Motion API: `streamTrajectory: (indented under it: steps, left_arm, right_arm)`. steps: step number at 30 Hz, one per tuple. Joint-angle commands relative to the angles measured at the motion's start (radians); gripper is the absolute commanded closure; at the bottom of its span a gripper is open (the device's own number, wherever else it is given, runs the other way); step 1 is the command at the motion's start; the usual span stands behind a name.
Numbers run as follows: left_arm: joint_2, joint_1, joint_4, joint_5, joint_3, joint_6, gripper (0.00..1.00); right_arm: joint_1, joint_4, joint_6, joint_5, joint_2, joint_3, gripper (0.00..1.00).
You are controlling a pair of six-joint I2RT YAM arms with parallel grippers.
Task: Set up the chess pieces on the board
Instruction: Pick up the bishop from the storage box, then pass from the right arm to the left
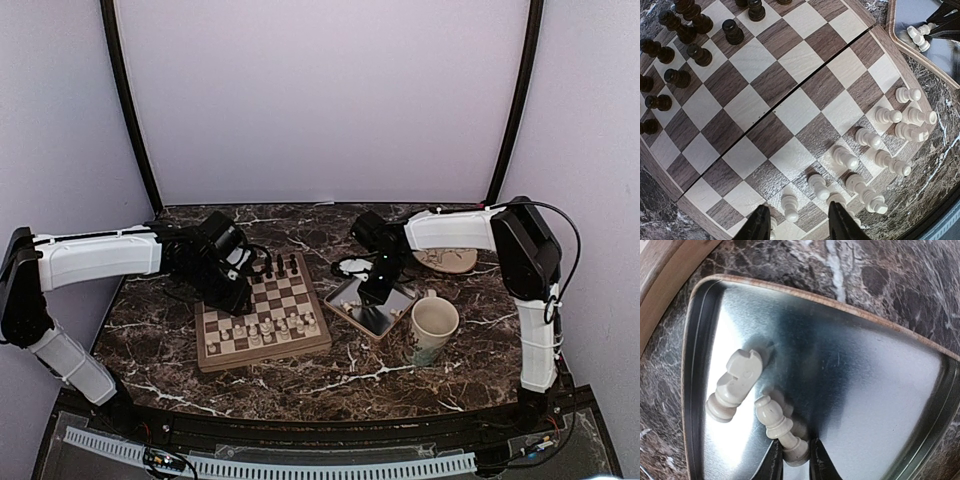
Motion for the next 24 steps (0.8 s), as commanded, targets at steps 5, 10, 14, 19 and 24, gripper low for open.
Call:
streamTrajectory:
  steps: [5,10,14,19,24]
  left_arm:
    - [-0.012,0.0,0.033,0.039,0.013,0.004,0.58]
    - [-0.018,-0.008,0.152,0.122,0.033,-0.004,0.58]
    - [-0.001,-0.009,0.311,0.216,0.046,-0.056,0.58]
    - [0.072,-0.008,0.577,0.344,0.06,-0.187,0.58]
    - [0.184,-0.009,0.787,0.464,0.085,-0.328,0.58]
  right_arm:
    - [-0.014,-0.021,0.002,-0.038,-0.025,-0.03,0.93]
    - [-0.048,-0.038,0.018,-0.085,-0.087,-0.031,0.95]
    - [-0.076,-0.041,0.033,-0.142,-0.144,-0.029,0.95]
    - [-0.082,-0.031,0.029,-0.267,-0.21,-0.024,0.95]
    - [-0.083,-0.034,0.035,-0.387,-0.241,-0.002,0.94]
